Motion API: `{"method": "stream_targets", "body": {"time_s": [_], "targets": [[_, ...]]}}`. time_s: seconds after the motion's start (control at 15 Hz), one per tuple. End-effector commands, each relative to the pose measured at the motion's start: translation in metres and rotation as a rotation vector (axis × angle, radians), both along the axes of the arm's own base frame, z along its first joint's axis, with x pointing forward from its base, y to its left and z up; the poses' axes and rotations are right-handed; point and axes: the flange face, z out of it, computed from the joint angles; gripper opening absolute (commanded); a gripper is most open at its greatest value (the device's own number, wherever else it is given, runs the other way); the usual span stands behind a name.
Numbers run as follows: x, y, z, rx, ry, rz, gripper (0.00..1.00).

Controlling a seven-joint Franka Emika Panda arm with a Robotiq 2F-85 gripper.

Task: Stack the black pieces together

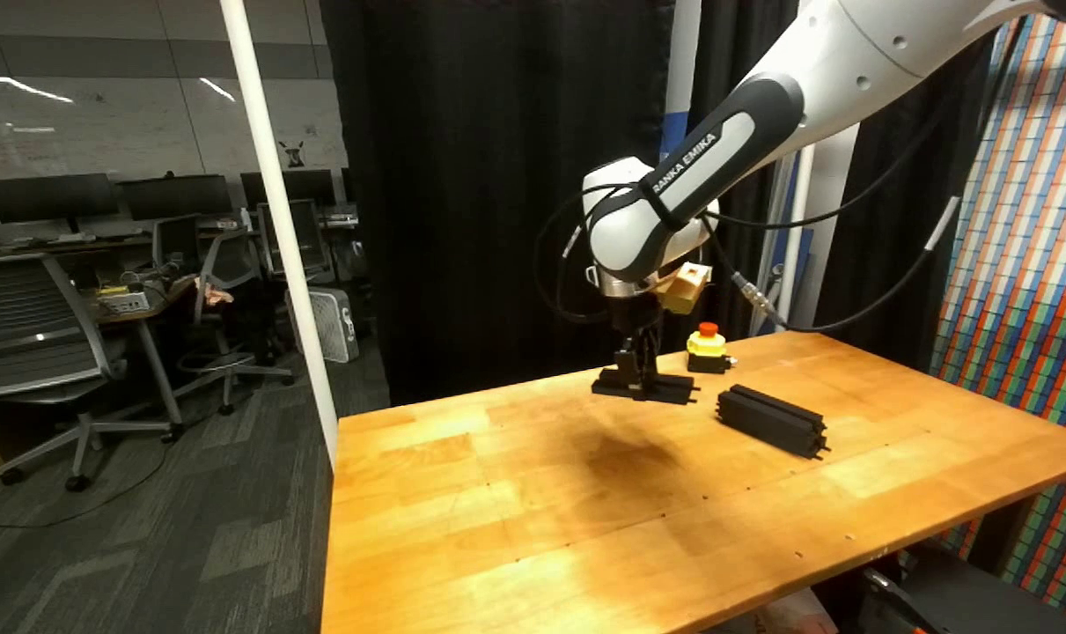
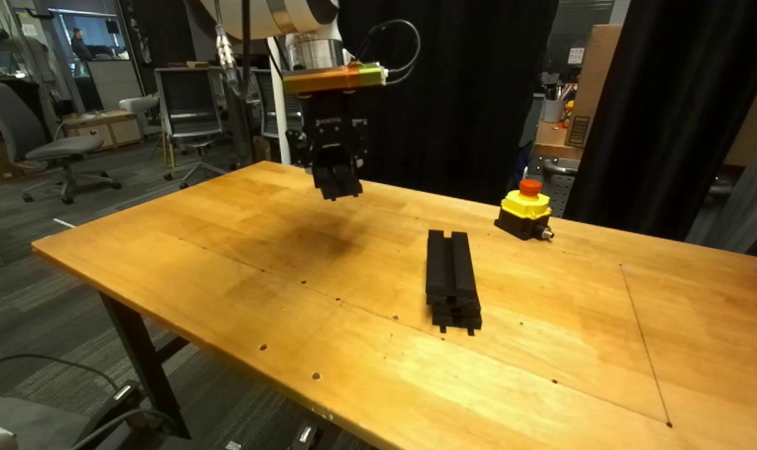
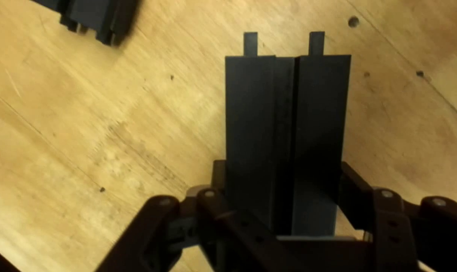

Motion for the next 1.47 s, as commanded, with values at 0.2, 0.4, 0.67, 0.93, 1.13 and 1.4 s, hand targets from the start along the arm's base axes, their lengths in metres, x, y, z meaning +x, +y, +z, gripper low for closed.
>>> {"method": "stream_targets", "body": {"time_s": [0.2,0.4,0.67,0.93,1.13,1.4], "targets": [[-0.064,-0.090,0.021,0.017,0.017,-0.040,0.45],[-0.077,-0.119,0.017,0.020,0.007,-0.137,0.45],[-0.090,-0.139,0.006,0.035,0.001,-0.255,0.45],[-0.096,-0.155,-0.004,0.035,-0.024,-0.305,0.45],[-0.102,-0.171,-0.006,0.046,-0.056,-0.347,0.45],[-0.108,-0.193,-0.011,0.058,-0.088,-0.379,0.45]]}}
